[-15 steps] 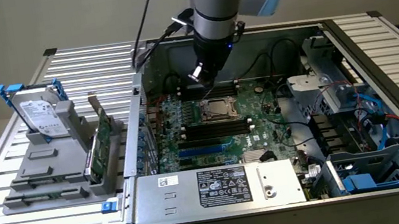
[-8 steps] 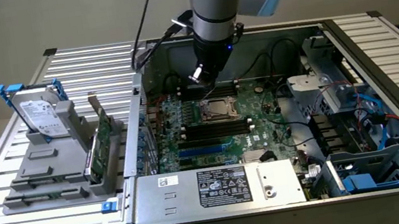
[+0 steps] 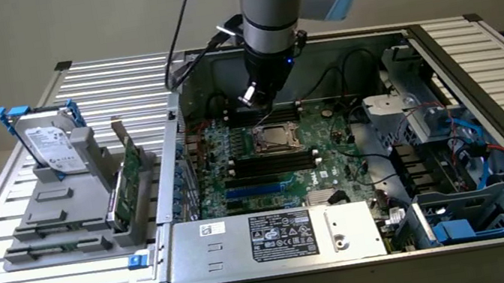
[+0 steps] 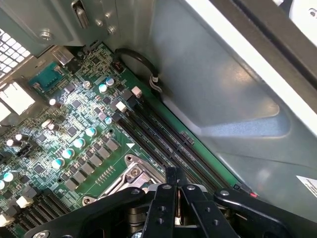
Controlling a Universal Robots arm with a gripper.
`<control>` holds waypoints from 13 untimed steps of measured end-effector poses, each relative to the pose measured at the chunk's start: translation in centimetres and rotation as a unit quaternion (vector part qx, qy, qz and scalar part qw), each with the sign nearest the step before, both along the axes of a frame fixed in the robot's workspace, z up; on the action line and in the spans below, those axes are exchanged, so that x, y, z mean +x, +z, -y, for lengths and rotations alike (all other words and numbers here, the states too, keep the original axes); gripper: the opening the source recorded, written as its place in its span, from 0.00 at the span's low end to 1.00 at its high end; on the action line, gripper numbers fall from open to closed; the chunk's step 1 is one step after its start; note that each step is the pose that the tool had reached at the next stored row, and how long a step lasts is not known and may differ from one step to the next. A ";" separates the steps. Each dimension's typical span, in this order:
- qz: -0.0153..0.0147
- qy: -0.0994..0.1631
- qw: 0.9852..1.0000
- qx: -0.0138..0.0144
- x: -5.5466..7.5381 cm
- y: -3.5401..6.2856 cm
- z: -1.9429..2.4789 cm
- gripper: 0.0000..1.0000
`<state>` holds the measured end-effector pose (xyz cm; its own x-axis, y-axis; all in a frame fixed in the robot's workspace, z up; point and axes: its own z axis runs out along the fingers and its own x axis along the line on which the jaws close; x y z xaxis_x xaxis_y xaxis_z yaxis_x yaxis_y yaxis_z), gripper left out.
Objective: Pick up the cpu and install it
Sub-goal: 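Install the first cpu locking lever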
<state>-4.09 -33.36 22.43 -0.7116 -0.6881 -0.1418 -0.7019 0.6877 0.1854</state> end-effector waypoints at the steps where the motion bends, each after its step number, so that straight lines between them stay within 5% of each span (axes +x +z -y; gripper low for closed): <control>1: 0.001 -0.001 1.000 0.000 0.0 -0.03 0.00 0.11; 13: 0.008 -0.011 1.000 0.000 0.0 -0.48 0.00 0.11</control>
<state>-4.12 -33.36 21.95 -0.7237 -0.6728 -0.1537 -0.6900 0.7026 0.1736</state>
